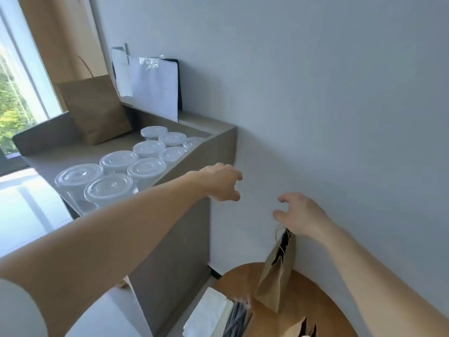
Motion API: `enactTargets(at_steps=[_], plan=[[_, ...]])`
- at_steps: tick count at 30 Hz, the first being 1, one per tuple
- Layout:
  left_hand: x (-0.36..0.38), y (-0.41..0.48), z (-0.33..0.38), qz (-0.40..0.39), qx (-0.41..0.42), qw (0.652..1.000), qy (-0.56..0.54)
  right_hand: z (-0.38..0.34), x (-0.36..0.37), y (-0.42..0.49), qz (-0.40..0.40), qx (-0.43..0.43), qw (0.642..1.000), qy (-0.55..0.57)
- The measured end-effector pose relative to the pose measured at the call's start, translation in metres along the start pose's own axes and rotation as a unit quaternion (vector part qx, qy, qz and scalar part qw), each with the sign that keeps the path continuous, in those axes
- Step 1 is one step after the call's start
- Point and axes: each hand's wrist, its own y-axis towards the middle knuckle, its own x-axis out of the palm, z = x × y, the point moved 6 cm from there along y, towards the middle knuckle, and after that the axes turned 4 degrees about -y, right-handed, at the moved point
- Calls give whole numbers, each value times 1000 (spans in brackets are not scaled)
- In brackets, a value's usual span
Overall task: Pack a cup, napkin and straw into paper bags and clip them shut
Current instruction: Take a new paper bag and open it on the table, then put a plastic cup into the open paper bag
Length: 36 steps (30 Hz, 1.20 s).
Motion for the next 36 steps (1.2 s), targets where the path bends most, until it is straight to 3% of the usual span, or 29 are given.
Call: enactTargets(at_steps=[10, 18, 26, 36], plan=[[-90, -39, -217, 100, -84, 991, -2, -211, -35, 85, 84, -123, 988, -24], [-98, -32, -354, 105, -134, 985, -41, -349, 5, 190, 23, -151, 985, -74], [-80, 3, -415, 95, -141, 984, -62, -404, 33, 294, -3, -109, 989, -97], [-70, 1, -451, 79, -159, 981, -75, -420, 66, 370, -49, -82, 988, -125]])
